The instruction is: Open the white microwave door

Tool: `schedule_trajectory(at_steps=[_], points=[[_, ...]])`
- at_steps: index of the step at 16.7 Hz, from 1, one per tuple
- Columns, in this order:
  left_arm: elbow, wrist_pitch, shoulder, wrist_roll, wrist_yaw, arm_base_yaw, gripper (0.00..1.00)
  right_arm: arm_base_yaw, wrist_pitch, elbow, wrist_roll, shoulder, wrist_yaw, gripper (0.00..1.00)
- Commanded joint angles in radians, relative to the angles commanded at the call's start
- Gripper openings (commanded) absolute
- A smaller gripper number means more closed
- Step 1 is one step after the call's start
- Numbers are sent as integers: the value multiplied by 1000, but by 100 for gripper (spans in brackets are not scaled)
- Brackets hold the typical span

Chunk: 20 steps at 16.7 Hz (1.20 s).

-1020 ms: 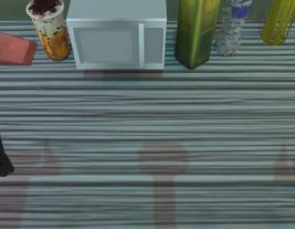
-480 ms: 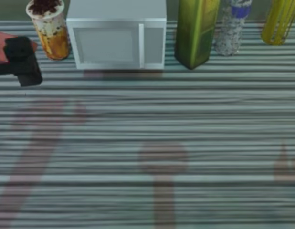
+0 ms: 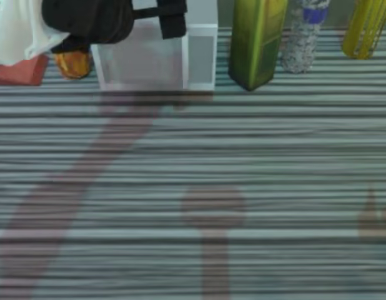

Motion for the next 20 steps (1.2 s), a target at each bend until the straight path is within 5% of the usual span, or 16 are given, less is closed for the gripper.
schedule_trajectory(at_steps=[8,20], points=[[274,-135,356,-84,-69,-112,100,0,0,0,0,0,0,100],[358,-20,544,-38,-36,-60,100,0,0,0,0,0,0,100]])
